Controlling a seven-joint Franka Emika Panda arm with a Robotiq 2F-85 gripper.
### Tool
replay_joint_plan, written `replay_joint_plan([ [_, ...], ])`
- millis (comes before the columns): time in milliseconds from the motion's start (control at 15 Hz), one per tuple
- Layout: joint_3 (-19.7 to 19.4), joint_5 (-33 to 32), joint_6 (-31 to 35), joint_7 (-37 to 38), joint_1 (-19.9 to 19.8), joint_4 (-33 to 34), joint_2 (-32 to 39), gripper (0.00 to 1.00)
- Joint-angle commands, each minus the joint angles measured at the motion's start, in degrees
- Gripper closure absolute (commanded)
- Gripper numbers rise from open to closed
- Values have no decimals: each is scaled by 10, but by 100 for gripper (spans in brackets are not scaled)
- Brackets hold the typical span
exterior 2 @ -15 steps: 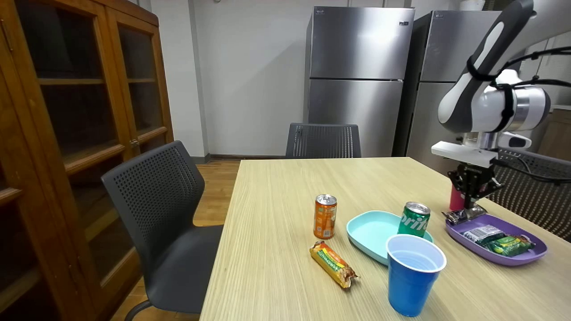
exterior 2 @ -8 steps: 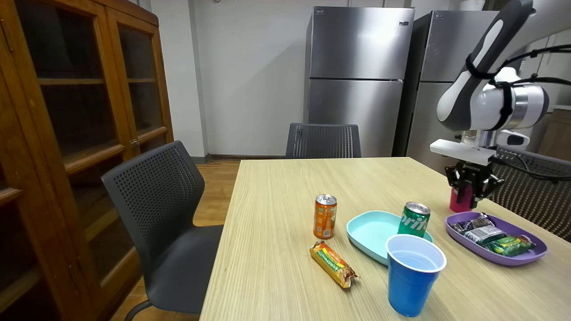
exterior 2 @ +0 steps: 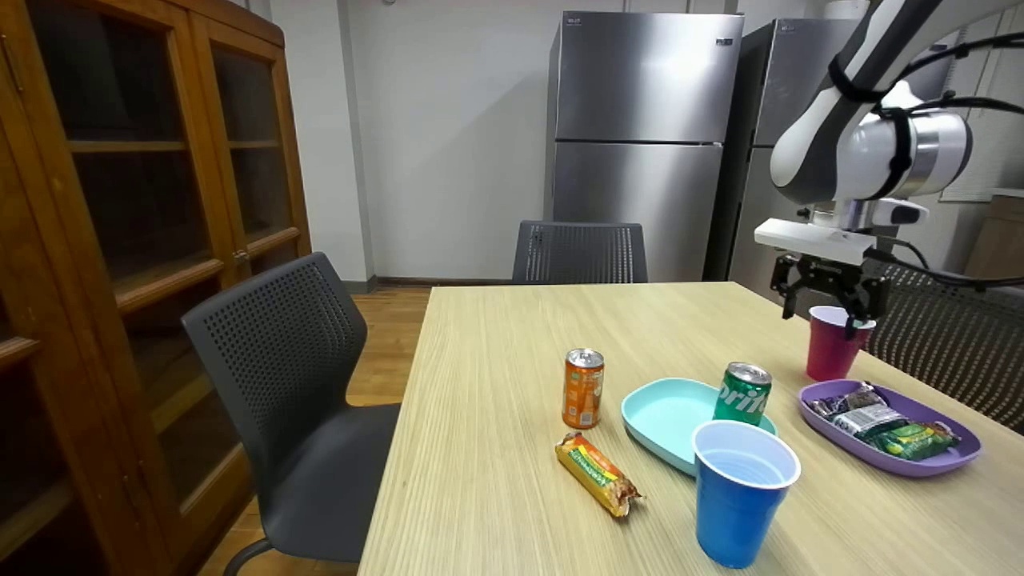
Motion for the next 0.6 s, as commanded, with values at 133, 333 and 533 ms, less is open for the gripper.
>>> replay_joint_plan([
  [133, 15, -45, 15, -10, 41, -56, -79, 0],
  [333, 38, -49, 17, -21, 51, -66, -99, 0],
  [533, 63, -47, 20, -38, 60, -74, -113, 0],
])
